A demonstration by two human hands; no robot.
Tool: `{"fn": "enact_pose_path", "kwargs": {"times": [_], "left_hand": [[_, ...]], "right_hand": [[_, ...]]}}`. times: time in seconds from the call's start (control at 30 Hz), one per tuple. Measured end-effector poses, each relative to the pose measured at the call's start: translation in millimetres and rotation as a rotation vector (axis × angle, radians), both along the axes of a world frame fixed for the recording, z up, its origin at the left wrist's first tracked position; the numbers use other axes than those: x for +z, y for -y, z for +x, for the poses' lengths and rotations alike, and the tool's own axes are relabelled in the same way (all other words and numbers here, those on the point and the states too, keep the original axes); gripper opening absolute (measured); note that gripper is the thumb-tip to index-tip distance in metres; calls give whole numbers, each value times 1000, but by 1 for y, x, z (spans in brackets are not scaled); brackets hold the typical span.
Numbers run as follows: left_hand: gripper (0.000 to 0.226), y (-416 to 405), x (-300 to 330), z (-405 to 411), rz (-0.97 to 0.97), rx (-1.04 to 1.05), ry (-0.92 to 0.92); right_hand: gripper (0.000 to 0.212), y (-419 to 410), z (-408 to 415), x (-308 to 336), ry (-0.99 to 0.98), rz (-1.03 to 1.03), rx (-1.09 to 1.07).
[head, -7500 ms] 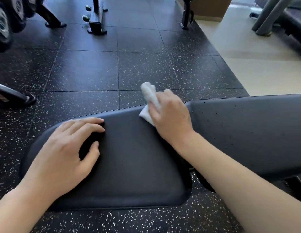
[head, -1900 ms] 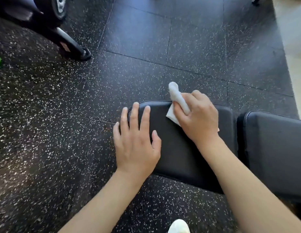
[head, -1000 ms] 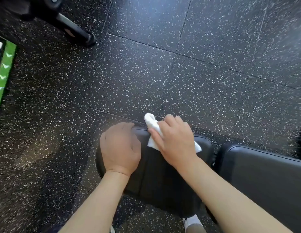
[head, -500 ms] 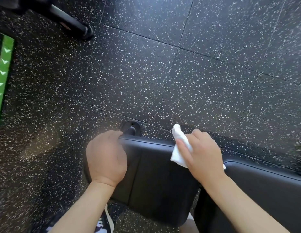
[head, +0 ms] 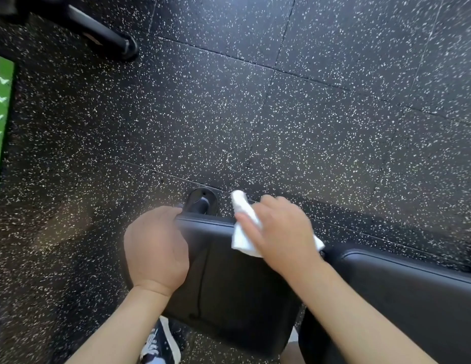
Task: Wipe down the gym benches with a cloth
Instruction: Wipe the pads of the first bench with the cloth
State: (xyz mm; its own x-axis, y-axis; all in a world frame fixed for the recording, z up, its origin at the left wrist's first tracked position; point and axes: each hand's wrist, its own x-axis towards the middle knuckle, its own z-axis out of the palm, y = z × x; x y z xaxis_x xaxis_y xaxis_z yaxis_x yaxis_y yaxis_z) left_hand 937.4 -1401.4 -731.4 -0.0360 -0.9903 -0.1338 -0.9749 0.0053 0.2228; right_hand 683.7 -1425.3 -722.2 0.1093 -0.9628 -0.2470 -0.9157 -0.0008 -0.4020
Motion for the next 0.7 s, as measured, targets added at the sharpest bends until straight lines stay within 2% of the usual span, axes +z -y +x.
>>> {"fn": "enact_pose_path", "kwargs": {"times": [0.07, 0.13, 0.2, 0.33, 0.5, 0.63, 0.7], "left_hand": [[47, -1, -1, 0, -11, 5, -4], [47, -1, -1, 0, -12, 2, -6], [47, 0, 0, -1, -9, -3, -13], [46, 1, 1, -2, -19, 1, -30], [42, 0, -2, 1, -36, 33, -111], [35, -2, -5, 1, -69, 108, -142], [32, -3, -2, 1, -66, 106, -148]], "right_hand": [[32, -15, -31, -2, -66, 48, -45], [42, -23, -39, -2, -70, 104, -155], [45, -24, -29, 1, -81, 29, -219], [42, -6, 27, 8, -109, -76, -119], [43, 36, 120, 6, -13, 47, 24], [36, 53, 128, 0, 135, 237, -14], [31, 43, 115, 6, 155, 157, 42]]}}
